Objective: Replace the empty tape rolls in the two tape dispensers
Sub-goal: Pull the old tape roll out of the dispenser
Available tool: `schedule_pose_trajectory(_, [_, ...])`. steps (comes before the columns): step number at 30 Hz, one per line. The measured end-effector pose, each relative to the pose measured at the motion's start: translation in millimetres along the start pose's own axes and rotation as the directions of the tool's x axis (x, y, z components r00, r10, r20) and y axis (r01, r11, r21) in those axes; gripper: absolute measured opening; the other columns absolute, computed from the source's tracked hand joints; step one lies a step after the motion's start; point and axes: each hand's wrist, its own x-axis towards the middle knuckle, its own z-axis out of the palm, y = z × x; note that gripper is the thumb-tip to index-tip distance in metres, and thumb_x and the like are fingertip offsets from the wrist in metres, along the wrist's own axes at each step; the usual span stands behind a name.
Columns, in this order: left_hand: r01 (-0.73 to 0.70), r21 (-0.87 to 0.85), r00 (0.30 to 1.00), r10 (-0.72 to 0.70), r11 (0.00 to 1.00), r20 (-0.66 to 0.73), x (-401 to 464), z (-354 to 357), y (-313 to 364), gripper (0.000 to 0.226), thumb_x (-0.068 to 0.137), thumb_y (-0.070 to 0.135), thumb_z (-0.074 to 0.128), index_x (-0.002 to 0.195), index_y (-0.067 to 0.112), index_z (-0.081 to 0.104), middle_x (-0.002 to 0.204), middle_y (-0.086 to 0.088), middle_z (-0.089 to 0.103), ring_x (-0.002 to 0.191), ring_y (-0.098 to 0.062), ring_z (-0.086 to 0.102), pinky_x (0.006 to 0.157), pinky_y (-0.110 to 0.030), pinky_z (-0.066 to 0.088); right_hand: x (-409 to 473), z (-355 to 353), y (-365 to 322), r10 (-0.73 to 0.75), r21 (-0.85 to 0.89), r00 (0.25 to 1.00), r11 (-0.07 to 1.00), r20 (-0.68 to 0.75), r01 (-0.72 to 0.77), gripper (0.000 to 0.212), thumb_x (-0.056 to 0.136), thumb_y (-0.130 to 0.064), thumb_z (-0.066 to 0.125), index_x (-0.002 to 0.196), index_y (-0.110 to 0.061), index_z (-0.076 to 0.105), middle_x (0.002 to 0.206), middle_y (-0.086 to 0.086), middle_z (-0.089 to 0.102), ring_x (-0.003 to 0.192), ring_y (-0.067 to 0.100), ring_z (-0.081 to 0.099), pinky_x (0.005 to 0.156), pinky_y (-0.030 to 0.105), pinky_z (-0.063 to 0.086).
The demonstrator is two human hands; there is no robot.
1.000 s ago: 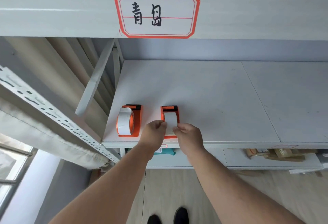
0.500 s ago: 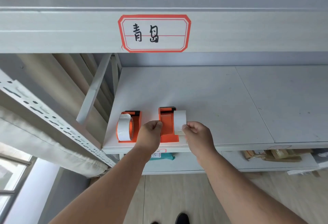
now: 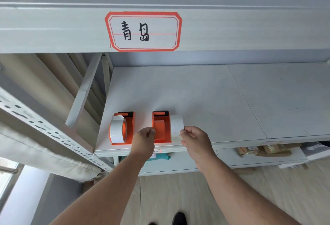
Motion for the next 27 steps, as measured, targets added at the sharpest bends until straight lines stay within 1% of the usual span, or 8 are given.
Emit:
schedule_pose_trajectory(5, [-0.025,0.046,1.000,0.025,0.999,0.010,-1.8,-1.5,-0.5,0.038,0.113,0.032,0.042,0.111,0.009,0.072,0.102,-0.023,0.074,0.076,-0.024,0.058,0.072,-0.034,0.050,-5.1,-1.2,1.6,0.010,0.024,1.000,1.000,0.003,-0.010,0.009,0.100,-0.023,0.065,0.094,-0.027,0.069,0.100,-0.005,0.074,0.105,0.022,0.072,0.100,0.044,0.060])
schedule_pose_trajectory(8, [-0.067,0.117,0.995,0.076,0.991,-0.070,-14.2,-3.1,7.0,0.044,0.111,0.039,0.046,0.151,0.022,0.053,0.155,-0.005,0.058,0.135,-0.028,0.060,0.112,-0.041,0.050,-10.9,-4.4,-2.1,-0.004,0.051,1.000,0.999,0.000,0.004,0.010,0.100,-0.024,0.065,0.092,-0.029,0.069,0.102,-0.004,0.074,0.104,0.021,0.071,0.101,0.046,0.059])
schedule_pose_trajectory(11, [-0.196,0.083,0.977,0.202,0.977,-0.070,-43.2,1.5,31.7,0.053,0.109,0.044,0.047,0.159,0.026,0.043,0.163,0.002,0.048,0.149,-0.023,0.048,0.122,-0.040,0.039,-19.3,-11.9,-7.9,-0.033,0.112,0.999,0.993,-0.038,0.037,0.009,0.099,-0.025,0.067,0.093,-0.030,0.069,0.104,-0.003,0.074,0.105,0.020,0.071,0.100,0.042,0.058])
schedule_pose_trajectory(14, [-0.241,-0.048,0.956,0.245,0.969,0.164,-72.9,19.0,64.1,0.064,0.109,0.046,0.048,0.166,0.025,0.030,0.169,0.008,0.036,0.157,-0.011,0.032,0.116,-0.021,0.025,-36.5,-26.0,-16.9,-0.067,0.185,0.993,0.979,-0.100,0.085,0.015,0.100,-0.022,0.066,0.089,-0.032,0.067,0.103,-0.008,0.073,0.103,0.016,0.068,0.088,0.027,0.051])
schedule_pose_trajectory(16, [-0.221,-0.136,0.915,0.253,0.966,0.315,-86.0,33.9,82.3,0.068,0.109,0.043,0.049,0.168,0.028,0.021,0.171,0.011,0.030,0.154,-0.001,0.026,0.112,-0.014,0.020,-50.2,-39.2,-18.8,-0.076,0.228,0.987,0.968,-0.139,0.106,0.015,0.099,-0.024,0.066,0.085,-0.029,0.067,0.102,-0.006,0.071,0.103,0.014,0.066,0.092,0.031,0.049])
schedule_pose_trajectory(20, [-0.182,-0.162,0.835,0.240,0.970,0.495,-104.3,71.1,98.5,0.060,0.109,0.042,0.049,0.164,0.043,0.024,0.144,0.017,0.056,0.130,0.004,0.049,0.086,0.006,0.034,-76.8,-74.2,-13.6,-0.049,0.320,0.971,0.939,-0.236,0.125,0.026,0.084,-0.039,0.068,0.084,-0.013,0.063,0.082,-0.007,0.069,0.094,0.025,0.066,0.094,0.045,0.050])
schedule_pose_trajectory(23, [-0.222,-0.148,0.767,0.266,0.964,0.583,-123.5,106.0,104.5,0.058,0.109,0.047,0.047,0.163,0.048,0.025,0.139,0.022,0.062,0.135,0.000,0.053,0.092,-0.005,0.036,-97.2,-108.2,-4.3,-0.013,0.364,0.947,0.922,-0.321,0.136,0.029,0.084,-0.041,0.067,0.094,-0.014,0.069,0.097,-0.004,0.077,0.104,0.023,0.070,0.097,0.045,0.051])
schedule_pose_trajectory(27, [-0.275,-0.113,0.665,0.274,0.955,0.695,-162.7,151.1,117.8,0.058,0.110,0.049,0.042,0.164,0.049,0.021,0.154,0.019,0.052,0.136,0.001,0.047,0.088,-0.001,0.033,-123.6,-157.2,15.4,0.051,0.420,0.884,0.892,-0.466,0.170,0.013,0.098,-0.023,0.063,0.096,-0.014,0.072,0.088,-0.017,0.075,0.090,0.004,0.066,0.082,0.027,0.046])
